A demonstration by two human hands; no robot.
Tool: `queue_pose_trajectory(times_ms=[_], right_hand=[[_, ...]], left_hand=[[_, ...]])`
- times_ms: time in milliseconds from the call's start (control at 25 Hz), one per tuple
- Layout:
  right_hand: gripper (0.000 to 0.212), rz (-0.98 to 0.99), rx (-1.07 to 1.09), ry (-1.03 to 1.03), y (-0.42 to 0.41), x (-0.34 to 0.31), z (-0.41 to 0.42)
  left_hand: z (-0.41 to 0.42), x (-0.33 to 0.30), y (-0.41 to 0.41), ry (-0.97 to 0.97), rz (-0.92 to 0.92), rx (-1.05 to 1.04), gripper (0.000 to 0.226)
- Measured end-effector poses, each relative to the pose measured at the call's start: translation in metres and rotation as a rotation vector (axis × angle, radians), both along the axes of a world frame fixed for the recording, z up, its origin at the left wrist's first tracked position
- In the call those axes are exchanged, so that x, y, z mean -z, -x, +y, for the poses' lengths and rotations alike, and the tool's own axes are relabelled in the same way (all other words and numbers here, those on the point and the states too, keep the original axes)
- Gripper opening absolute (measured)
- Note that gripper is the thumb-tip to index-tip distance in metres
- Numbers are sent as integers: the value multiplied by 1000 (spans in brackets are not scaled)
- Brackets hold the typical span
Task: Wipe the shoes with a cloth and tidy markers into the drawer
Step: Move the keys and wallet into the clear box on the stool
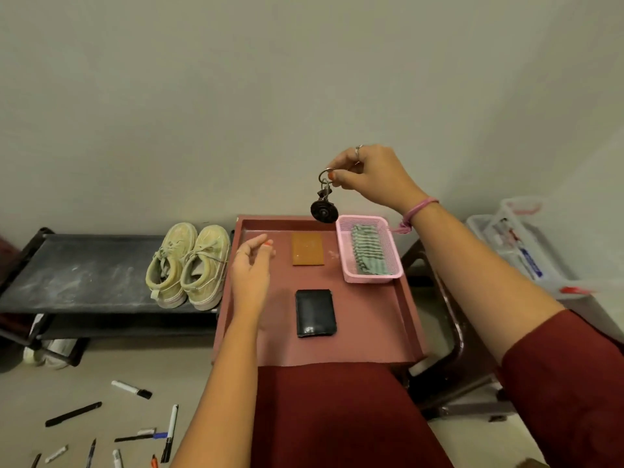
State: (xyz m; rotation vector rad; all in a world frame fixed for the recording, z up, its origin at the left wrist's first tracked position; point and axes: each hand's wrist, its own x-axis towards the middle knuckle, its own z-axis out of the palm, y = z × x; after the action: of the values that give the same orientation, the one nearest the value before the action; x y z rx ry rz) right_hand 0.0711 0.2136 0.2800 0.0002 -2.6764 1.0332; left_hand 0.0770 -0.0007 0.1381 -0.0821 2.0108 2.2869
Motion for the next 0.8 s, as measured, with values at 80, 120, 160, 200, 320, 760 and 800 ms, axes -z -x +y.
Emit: queue_pose_trajectory(times_ms=[80, 120, 160, 200, 320, 760, 800], right_hand=[[13, 36, 17, 71, -25, -16, 6], [12, 61, 25, 126, -38, -22, 9], [11, 89, 31, 196, -50, -26, 11], [11, 121, 43, 280, -61, -29, 14], [6, 202, 99, 571, -87, -29, 21], [39, 170, 380, 1250, -133, 29, 102], [39, 153, 399, 1295, -137, 35, 116]], left_hand=[[23, -22, -13, 14, 53, 110, 25], [35, -34, -20, 8, 81, 178, 28], [48, -45, -29, -7, 99, 248, 32], [61, -56, -38, -31, 103, 317, 35], [95, -77, -64, -126, 83, 445, 44], [206, -72, -121, -186, -4, 629, 8], [219, -67, -122, -166, -21, 638, 11]])
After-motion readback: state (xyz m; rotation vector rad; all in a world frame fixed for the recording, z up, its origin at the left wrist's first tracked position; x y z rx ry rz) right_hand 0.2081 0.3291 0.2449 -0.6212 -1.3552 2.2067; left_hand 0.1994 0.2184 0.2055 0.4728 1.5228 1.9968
